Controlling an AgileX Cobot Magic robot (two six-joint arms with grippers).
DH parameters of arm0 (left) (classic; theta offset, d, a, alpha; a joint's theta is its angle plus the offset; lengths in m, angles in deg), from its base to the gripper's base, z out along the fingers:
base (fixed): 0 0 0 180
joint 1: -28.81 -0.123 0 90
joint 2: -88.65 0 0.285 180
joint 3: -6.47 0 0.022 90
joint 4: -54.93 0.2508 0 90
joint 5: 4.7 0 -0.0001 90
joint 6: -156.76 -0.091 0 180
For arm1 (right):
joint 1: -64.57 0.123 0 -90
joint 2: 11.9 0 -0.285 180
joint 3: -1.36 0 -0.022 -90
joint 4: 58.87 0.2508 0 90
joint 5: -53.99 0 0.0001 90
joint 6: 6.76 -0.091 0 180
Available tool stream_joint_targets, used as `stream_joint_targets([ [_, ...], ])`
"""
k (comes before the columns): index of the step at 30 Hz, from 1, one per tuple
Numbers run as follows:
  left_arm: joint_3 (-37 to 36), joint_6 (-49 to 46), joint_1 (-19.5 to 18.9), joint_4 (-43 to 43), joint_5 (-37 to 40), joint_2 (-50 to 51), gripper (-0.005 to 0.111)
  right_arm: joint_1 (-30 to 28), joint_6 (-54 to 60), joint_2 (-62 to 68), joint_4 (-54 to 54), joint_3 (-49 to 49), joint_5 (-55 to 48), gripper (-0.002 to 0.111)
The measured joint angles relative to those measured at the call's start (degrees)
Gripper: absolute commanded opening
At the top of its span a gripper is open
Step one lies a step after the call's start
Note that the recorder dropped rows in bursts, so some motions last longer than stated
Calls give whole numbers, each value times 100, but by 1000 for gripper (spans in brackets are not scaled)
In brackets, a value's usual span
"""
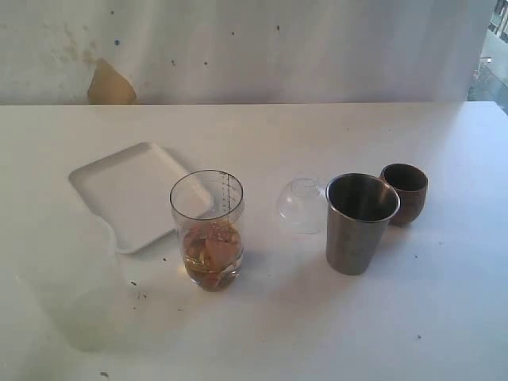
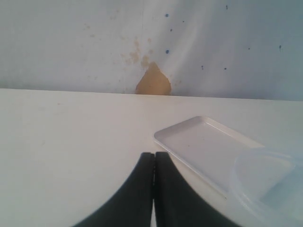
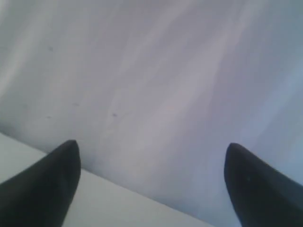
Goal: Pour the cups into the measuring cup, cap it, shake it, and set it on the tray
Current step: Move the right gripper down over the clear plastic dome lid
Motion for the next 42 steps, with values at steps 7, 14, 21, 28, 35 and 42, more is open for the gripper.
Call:
stream_joint_targets([
  [7, 0, 0, 0, 0, 0, 0, 1, 13, 456, -14, 1179, -244, -898, 76],
  [14, 0, 0, 0, 0, 0, 0, 1, 66, 4567, 60, 5533, -8, -2611, 67],
  [21, 0, 0, 0, 0, 0, 0, 1, 89, 9245, 280, 10685, 984, -4144, 60],
  [28, 0, 0, 0, 0, 0, 0, 1, 522, 9821, 747, 11821, 2078, -5577, 77],
  [35, 0, 0, 0, 0, 0, 0, 1, 737, 9700, 2032, 11847, 3018, -6795, 78],
  [42, 0, 0, 0, 0, 0, 0, 1, 745, 9373, 3014, 11754, 3398, -7377, 78],
])
